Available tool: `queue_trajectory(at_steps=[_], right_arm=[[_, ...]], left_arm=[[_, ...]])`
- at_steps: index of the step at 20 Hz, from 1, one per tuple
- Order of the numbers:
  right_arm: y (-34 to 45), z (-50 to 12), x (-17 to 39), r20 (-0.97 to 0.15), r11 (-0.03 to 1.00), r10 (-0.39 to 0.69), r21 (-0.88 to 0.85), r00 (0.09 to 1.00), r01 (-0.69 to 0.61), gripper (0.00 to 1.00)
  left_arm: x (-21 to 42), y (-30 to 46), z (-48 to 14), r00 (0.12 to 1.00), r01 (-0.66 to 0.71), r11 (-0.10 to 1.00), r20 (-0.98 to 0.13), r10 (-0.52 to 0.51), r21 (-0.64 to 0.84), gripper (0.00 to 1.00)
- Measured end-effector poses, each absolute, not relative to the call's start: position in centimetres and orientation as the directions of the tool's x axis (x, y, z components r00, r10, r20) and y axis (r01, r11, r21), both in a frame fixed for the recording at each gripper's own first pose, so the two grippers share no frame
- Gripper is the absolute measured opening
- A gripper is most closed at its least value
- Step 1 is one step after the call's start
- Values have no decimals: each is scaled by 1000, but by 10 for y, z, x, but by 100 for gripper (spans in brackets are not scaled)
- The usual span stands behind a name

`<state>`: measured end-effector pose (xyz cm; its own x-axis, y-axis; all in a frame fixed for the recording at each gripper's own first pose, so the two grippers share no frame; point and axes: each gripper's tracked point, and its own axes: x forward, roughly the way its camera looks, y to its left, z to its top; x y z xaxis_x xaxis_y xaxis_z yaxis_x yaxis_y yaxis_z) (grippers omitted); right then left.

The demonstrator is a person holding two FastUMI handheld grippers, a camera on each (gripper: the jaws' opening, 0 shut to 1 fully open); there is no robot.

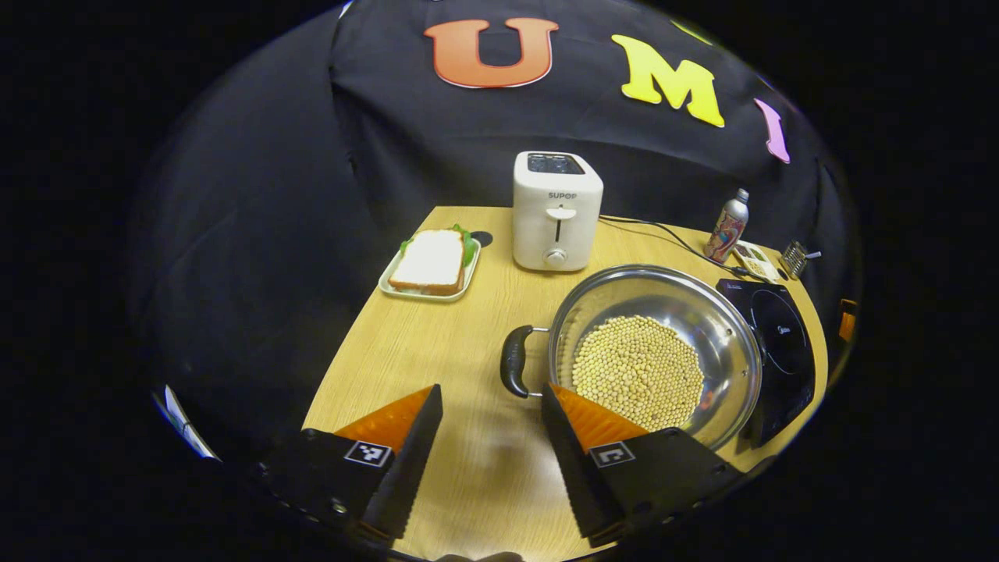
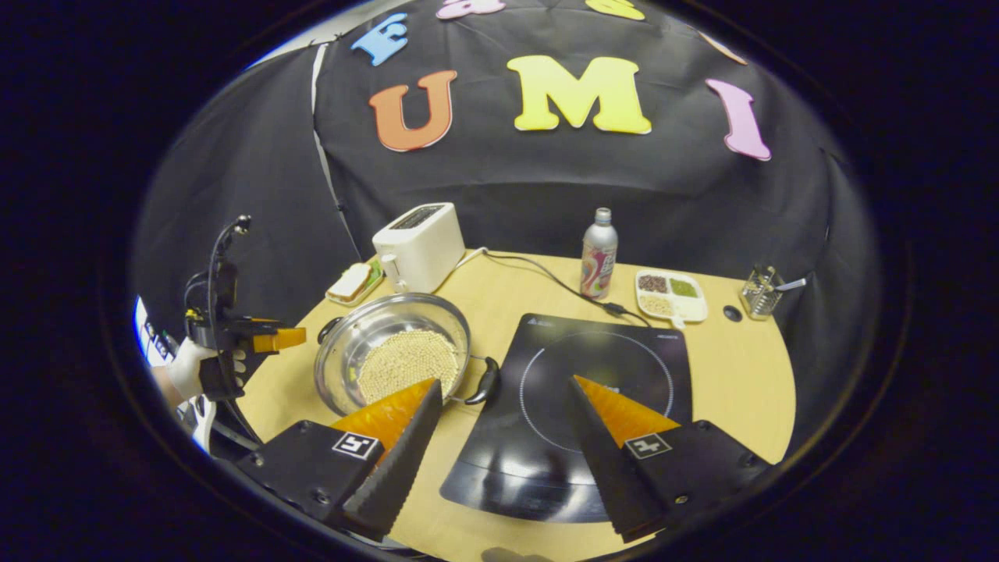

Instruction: First push the handle of the pot to place it horizontally, then grasp the pot with both hands and set it on the induction cooktop.

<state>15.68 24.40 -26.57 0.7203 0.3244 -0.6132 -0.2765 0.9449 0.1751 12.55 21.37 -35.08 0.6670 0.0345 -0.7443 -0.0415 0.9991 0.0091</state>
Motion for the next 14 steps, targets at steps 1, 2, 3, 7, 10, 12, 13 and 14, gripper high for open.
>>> queue_trajectory(at_steps=[1, 2, 3, 7, 10, 12, 13, 14], right_arm=[[255, -276, 165, -631, 943, 329, 184, 703, -276, 99], [266, -285, 172, -640, 943, 330, 183, 694, -280, 98], [271, -293, 181, -653, 947, 316, 172, 688, -271, 99], [295, -324, 204, -702, 951, 298, 165, 647, -260, 97], [303, -346, 210, -748, 962, 262, 154, 610, -224, 96], [309, -356, 212, -773, 967, 247, 156, 584, -203, 93], [312, -360, 213, -784, 968, 242, 155, 571, -197, 90], [313, -365, 211, -800, 970, 233, 151, 552, -190, 89]], left_arm=[[132, 209, -352, 674, -21, 1000, -738, 20, 7, 87], [139, 207, -354, 674, -8, 1000, -738, 15, 14, 98], [144, 206, -356, 676, 5, 1000, -737, 9, 17, 98], [162, 198, -371, 657, 34, 999, -753, -14, 11, 98], [167, 193, -384, 631, 50, 999, -775, -39, -9, 98], [174, 192, -390, 625, 63, 998, -780, -39, 0, 98], [175, 192, -393, 618, 65, 998, -786, -39, 2, 98], [175, 191, -395, 612, 72, 997, -790, -46, -2, 98]])
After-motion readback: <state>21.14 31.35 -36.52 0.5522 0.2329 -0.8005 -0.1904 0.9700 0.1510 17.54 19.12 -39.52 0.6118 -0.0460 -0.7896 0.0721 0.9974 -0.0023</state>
